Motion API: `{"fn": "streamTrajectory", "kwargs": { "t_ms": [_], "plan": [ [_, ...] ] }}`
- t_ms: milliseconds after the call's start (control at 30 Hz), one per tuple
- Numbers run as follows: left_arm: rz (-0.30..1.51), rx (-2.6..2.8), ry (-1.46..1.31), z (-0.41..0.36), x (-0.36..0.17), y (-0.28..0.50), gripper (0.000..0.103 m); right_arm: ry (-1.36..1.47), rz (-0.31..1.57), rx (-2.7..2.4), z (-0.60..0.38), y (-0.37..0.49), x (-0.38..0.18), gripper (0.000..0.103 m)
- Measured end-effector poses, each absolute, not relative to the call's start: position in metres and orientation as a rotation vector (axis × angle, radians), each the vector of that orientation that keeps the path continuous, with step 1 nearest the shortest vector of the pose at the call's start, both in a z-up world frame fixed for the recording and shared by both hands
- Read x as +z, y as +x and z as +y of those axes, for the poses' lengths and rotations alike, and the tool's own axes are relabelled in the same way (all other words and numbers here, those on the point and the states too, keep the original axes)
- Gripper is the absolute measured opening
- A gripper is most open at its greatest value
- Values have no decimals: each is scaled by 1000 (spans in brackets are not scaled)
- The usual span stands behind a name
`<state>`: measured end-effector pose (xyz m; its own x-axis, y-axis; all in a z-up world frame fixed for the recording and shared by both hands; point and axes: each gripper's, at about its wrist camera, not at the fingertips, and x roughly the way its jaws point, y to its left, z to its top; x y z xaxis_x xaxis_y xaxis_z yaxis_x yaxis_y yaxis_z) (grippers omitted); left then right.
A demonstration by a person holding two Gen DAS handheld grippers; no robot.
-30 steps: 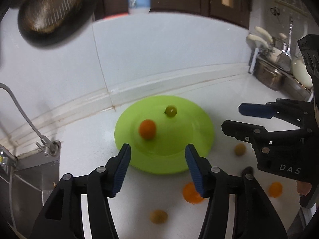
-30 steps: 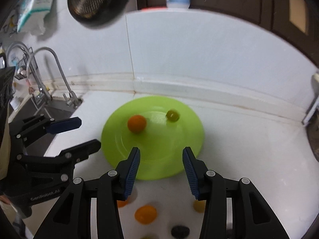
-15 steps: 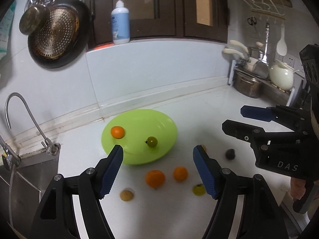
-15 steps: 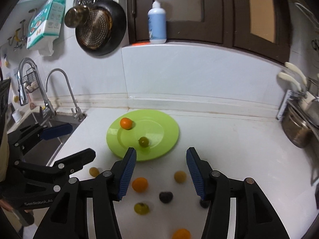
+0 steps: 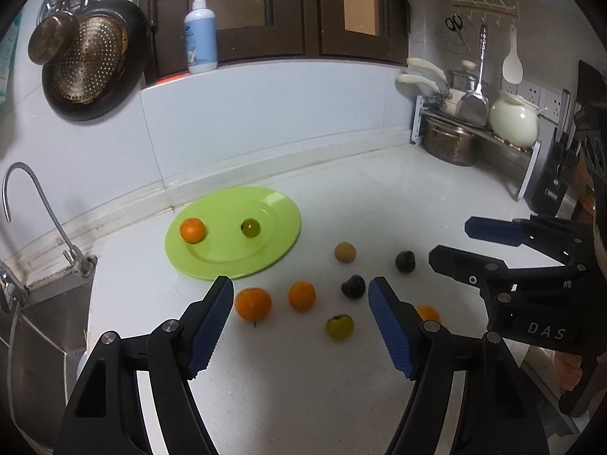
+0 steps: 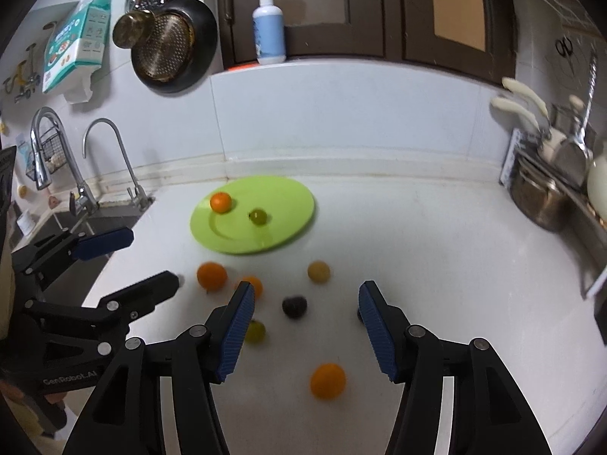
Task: Organize fruits
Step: 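Withdraw both open grippers from the plate toward the remaining fruits, then grasp the green persimmon with the left gripper while the right grasps an orange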
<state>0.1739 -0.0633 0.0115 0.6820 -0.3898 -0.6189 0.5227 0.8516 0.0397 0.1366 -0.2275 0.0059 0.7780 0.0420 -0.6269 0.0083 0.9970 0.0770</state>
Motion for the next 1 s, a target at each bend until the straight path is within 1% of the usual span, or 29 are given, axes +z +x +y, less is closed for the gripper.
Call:
{"fn": "streamTrajectory", "kwargs": {
  "t_ms": [633,867,1000],
  "plan": [
    [742,-590,319,-89,-49,172,73,185,861,-53,-244,116,-71,58],
    [770,-615,355,-104,-64,184,72,216,900,-59,-248,120,-88,58],
    [804,-633,352,-110,-70,193,70,226,906,-60,-250,123,-95,57]
  ]
}}
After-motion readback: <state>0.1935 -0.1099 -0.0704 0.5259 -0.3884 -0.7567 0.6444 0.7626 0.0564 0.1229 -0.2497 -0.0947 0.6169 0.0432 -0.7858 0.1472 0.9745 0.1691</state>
